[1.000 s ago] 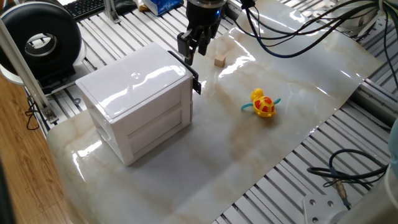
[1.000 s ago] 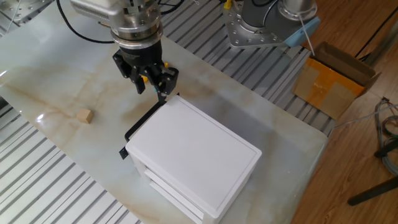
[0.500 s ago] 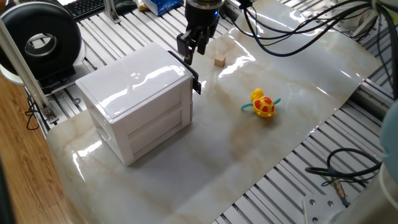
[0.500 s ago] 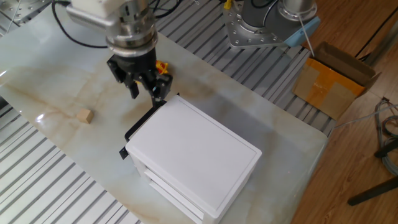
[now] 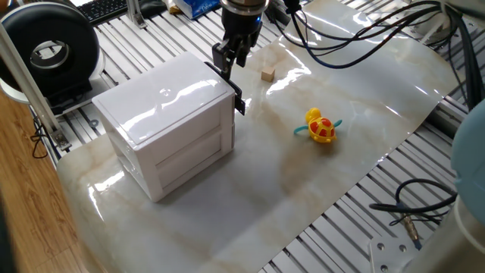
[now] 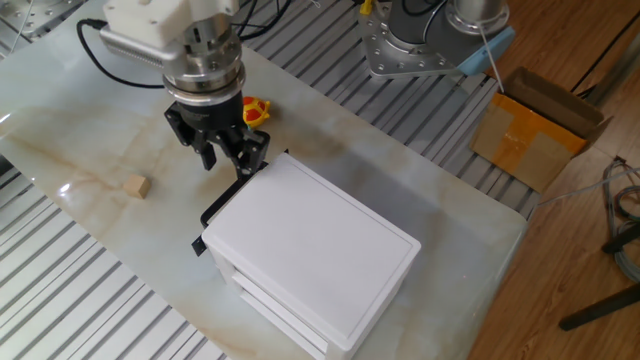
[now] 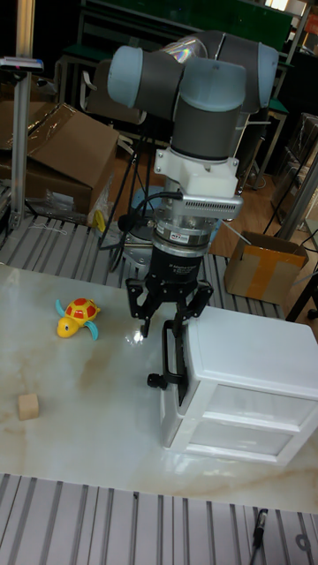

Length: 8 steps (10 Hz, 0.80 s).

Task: Take something out of a drawer

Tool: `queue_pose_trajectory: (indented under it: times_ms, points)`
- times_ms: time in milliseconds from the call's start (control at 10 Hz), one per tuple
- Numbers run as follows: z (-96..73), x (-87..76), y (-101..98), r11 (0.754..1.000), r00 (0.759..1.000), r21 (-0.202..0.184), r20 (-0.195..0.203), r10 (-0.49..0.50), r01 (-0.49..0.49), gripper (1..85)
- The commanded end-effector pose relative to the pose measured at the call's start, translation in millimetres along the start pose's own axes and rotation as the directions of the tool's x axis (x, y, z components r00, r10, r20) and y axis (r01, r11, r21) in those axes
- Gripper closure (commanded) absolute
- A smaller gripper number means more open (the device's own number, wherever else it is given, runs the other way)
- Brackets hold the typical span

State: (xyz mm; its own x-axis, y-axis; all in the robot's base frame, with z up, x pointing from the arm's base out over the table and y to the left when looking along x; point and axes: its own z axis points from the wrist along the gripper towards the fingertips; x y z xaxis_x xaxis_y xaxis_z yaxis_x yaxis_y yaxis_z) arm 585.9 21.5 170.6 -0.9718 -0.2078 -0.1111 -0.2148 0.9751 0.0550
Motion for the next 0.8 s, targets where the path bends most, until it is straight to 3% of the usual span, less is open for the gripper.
queue_pose_trajectory:
  times_ms: [0, 300, 700]
  points:
    - [8.2, -5.3, -3.2, 1.000, 1.000, -0.009, 0.013, 0.005, -0.005, 34.3]
    - [12.2, -8.4, 1.6, 0.999, 1.000, -0.035, 0.025, 0.013, -0.012, 34.3]
    - [15.3, -8.8, 0.7, 0.999, 1.000, -0.037, 0.027, 0.005, -0.003, 34.3]
